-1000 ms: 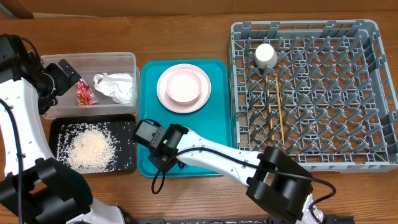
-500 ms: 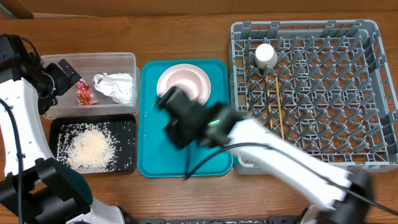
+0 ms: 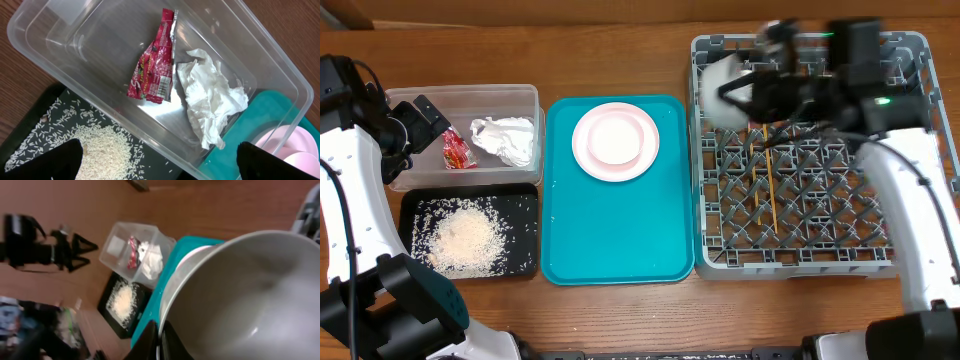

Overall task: Sort waste into correct bins and load items into the dishwasher
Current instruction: 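Lift the white bowl and carry it toward the rack, then lower the white bowl into the rack's left side and release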

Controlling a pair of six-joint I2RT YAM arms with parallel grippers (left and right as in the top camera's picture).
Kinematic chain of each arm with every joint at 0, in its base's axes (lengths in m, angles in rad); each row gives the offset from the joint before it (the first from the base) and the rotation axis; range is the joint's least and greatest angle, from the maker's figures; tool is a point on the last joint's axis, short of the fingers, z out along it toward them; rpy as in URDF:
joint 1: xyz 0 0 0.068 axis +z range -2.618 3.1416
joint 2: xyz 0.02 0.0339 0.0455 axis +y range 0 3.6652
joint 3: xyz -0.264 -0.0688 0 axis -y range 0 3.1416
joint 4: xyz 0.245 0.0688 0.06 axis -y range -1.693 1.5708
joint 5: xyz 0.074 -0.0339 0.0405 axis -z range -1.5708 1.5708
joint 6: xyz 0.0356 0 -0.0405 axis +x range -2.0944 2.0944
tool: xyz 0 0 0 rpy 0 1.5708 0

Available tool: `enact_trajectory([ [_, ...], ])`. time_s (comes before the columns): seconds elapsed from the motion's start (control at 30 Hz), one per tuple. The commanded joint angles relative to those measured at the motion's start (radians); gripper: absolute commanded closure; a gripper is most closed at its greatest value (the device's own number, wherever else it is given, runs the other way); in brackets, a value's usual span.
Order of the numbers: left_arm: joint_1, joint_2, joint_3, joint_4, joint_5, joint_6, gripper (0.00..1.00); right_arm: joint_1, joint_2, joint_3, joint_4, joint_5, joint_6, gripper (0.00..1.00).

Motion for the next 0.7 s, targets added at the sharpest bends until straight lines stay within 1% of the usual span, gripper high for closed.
enact_trajectory([
  [0.0,-0.004,-0.028,-0.002,0.000,-0.007,0.022,0.00,-0.151,0.003,-0.108,0.134,-0.369,-0.039,0.96],
  [0.13,-0.002,-0.027,-0.002,0.000,-0.006,0.021,0.00,-0.242,0.042,-0.226,0.299,-0.565,-0.027,0.96],
  [0.27,-0.015,-0.027,-0.002,0.000,-0.006,0.022,0.00,-0.264,0.117,-0.294,0.370,-0.710,-0.028,0.96],
  [0.43,-0.015,-0.027,-0.002,0.000,-0.006,0.022,0.00,-0.236,0.229,-0.311,0.388,-0.721,-0.056,0.96],
  [0.67,-0.015,-0.027,-0.002,0.000,-0.006,0.022,0.00,-0.201,0.290,-0.311,0.408,-0.721,-0.058,0.96],
])
